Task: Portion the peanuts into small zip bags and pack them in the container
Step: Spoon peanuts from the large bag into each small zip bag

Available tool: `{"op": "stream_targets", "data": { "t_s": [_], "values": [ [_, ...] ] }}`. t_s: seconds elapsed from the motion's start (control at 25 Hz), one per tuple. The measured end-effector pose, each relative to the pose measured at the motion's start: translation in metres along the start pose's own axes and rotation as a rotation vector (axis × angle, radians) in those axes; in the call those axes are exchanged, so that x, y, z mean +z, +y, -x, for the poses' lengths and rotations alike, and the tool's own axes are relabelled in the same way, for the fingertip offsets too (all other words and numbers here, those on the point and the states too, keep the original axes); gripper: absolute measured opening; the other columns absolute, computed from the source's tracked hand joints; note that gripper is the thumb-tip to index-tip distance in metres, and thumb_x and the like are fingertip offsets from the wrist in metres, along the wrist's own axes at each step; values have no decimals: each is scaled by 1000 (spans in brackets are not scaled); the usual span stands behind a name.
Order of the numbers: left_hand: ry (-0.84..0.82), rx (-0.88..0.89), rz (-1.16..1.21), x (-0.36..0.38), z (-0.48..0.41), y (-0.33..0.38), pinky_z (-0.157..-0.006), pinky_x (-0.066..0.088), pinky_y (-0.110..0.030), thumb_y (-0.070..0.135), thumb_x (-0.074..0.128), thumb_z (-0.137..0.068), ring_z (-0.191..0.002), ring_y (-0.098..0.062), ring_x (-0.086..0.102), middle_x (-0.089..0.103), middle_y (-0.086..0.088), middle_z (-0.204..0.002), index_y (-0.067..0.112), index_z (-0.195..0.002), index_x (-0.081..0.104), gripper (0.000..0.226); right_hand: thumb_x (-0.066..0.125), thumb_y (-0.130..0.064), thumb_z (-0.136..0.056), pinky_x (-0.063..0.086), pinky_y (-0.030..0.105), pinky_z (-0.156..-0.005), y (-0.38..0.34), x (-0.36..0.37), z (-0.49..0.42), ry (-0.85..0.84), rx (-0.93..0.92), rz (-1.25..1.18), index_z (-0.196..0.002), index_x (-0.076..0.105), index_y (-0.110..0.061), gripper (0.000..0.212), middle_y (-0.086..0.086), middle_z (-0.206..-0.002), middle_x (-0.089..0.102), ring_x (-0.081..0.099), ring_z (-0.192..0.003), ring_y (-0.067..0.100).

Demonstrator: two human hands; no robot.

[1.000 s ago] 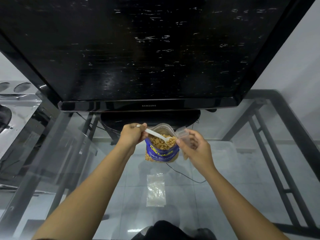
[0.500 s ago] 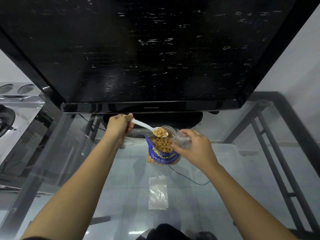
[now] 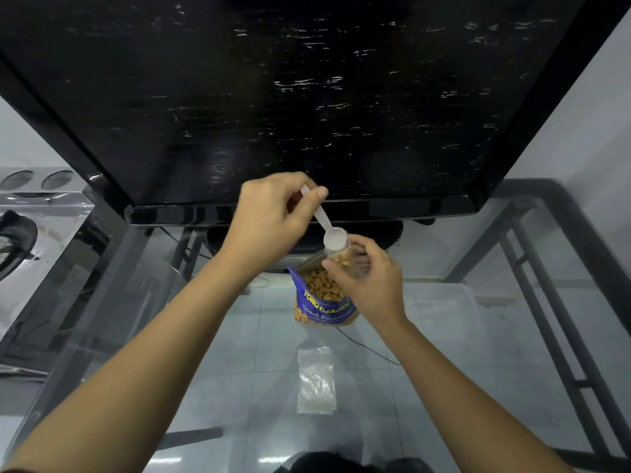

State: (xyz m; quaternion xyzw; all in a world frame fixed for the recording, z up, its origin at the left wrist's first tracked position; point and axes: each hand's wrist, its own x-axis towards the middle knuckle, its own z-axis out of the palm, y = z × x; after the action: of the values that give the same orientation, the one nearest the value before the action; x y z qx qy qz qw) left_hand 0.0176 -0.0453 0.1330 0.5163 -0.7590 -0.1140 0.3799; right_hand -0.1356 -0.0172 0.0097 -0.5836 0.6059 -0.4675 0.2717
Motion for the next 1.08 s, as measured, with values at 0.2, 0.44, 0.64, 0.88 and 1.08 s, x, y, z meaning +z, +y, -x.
{"op": "stream_targets", "data": {
  "t_s": [0.2, 0.44, 0.64, 0.88, 1.08],
  "values": [
    [207, -255, 228, -14, -9, -16, -59, 48, -32, 31, 58, -89, -54, -16, 57, 63, -6, -59, 15, -75, 66, 23, 80, -35, -67, 52, 16, -73, 0, -6, 3, 50, 51, -98, -105, 60, -22, 45, -11, -92, 66, 63, -84, 0],
    [-154, -555, 180, 36, 25, -61, -63, 49, -32, 29, 59, -89, -58, -12, 56, 62, -1, -61, 25, -71, 65, 19, 79, -25, -71, 58, 28, -70, 0, -26, 12, 60, 137, -322, -77, 58, -21, 23, 0, -82, 69, 70, -79, 11],
    [-146, -631, 11, 58, 61, -62, -91, 42, -29, 39, 66, -82, -111, -23, 52, 49, -13, -126, 9, -137, 40, 67, 81, -43, -64, 57, 48, -74, 4, -38, 18, 61, 259, -383, -69, 57, -32, 27, 11, -88, 70, 69, -79, 33],
    [-330, -512, 519, 72, 96, -3, -78, 51, -22, 13, 66, -84, -79, -2, 65, 69, 3, -92, 17, -99, 67, 16, 80, -35, -68, 58, 44, -73, 3, -53, 28, 34, 311, -420, -75, 57, -22, 27, 10, -91, 70, 70, -77, 22],
    [-360, -705, 773, 108, 123, 8, -82, 56, -31, 9, 67, -83, -83, -22, 69, 70, -13, -85, 7, -91, 67, 8, 71, -53, -67, 56, 38, -82, 16, -68, 38, -136, 434, -430, -95, 60, -24, 42, 3, -101, 69, 68, -93, 19]
  ]
}}
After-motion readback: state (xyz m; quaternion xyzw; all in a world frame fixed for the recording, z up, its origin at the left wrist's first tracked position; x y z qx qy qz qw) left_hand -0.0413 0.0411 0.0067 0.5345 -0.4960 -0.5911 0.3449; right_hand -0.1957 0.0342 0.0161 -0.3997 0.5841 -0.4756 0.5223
